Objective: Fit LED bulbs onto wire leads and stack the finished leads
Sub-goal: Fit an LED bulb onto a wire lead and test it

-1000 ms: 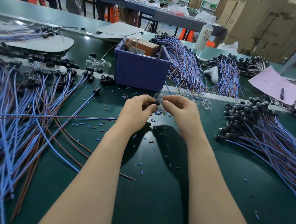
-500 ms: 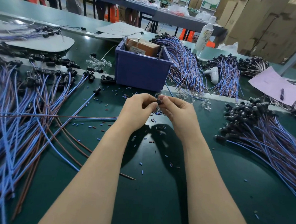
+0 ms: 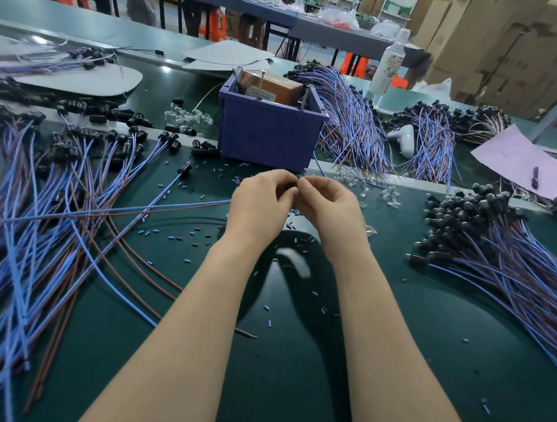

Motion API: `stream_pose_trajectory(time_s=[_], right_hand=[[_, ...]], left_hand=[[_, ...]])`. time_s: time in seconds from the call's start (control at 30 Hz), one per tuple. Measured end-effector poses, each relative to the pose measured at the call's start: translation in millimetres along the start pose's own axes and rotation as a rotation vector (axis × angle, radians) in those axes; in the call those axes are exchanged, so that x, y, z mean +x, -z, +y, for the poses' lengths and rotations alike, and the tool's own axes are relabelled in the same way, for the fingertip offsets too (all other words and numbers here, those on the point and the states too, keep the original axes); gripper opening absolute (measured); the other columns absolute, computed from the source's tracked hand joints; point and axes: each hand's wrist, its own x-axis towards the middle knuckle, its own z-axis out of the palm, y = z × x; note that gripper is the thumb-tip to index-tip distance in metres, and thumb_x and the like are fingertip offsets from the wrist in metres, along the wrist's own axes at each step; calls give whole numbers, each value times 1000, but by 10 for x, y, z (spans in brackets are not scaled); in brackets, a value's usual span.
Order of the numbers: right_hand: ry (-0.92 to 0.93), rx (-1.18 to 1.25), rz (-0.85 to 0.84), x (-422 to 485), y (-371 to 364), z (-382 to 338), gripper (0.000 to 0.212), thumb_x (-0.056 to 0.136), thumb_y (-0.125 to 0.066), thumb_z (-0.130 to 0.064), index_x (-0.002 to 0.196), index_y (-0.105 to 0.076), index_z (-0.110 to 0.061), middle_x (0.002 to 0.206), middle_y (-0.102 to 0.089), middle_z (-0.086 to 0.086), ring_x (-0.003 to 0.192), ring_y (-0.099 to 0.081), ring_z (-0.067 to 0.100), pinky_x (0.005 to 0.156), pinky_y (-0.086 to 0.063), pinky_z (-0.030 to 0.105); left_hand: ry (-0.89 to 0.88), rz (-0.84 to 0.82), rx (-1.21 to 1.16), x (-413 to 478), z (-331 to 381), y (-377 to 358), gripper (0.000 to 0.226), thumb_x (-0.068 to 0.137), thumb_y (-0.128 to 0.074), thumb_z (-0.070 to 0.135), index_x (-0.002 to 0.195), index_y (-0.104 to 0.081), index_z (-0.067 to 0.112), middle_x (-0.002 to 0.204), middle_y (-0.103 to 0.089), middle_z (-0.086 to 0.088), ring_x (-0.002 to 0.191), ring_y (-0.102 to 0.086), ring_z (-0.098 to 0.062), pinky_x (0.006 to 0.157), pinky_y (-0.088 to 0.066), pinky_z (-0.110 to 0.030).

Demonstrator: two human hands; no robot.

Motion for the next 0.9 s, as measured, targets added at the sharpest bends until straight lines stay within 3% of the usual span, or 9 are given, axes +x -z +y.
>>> stream_pose_trajectory(time_s=[0.07,0.17,0.27,0.37,0.43,0.5,0.63,0.73,0.9], right_hand=[[78,-80,53,3,4,-18,11,90,-59,-1,84,-59,-11,83,-64,9,79,-63,21,81,-54,32],[105,-4,227,40,109,-69,12,91,-59,-5,82,-55,-12,78,-62,7,70,-61,17,72,-54,24],[67,100,404,89,259,-79,14,93,-58,-13,80,-54,-12,72,-60,5,60,-57,10,59,-52,18],[47,60,451,118,345,-60,20,95,-56,-19,76,-54,-13,65,-57,2,47,-52,2,48,-44,12],[42,-28,454,136,398,-46,23,96,-54,-20,74,-56,-13,62,-57,0,43,-50,-1,45,-42,11],[37,-136,493,162,454,-31,24,97,-53,-22,75,-58,-13,65,-58,1,52,-52,5,49,-41,15],[19,-385,614,160,519,-28,27,91,-51,-24,66,-52,-16,59,-48,-3,63,-42,19,54,-31,27],[37,-648,585,92,511,-90,27,88,-51,-26,63,-54,-15,63,-55,1,70,-46,24,62,-33,28],[334,-817,379,-2,279,-161,22,93,-54,-24,98,-68,-8,98,-68,7,89,-57,17,80,-38,23]], left_hand=[[-70,108,190,-16,29,-22,25,89,-60,28,113,-66,27,111,-65,7,111,-53,-16,98,-31,-30],[-162,132,-81,-16,98,2,16,88,-63,32,93,-66,17,81,-62,4,76,-54,-11,75,-39,-27],[68,-387,-262,-40,157,-5,45,91,-52,51,73,-66,13,47,-53,6,42,-45,-8,49,-37,-21],[486,-644,-502,-40,156,-31,56,92,-37,61,94,-60,10,44,-54,4,34,-40,-7,40,-31,-13],[611,-428,-871,21,117,-4,42,94,-42,53,102,-50,13,45,-50,5,35,-35,-5,39,-26,-13],[522,-139,-1171,91,61,88,24,98,-46,35,101,-49,12,47,-42,8,38,-31,-3,41,-23,-13],[401,120,-1394,99,-19,218,14,95,-54,19,85,-61,12,56,-56,8,50,-49,-1,50,-44,-12],[398,125,-1304,98,-33,216,17,97,-50,12,86,-62,10,57,-63,9,52,-57,1,57,-50,-12],[289,18,-729,61,-23,50,25,96,-54,12,71,-61,9,48,-60,9,42,-52,2,49,-48,-13]])
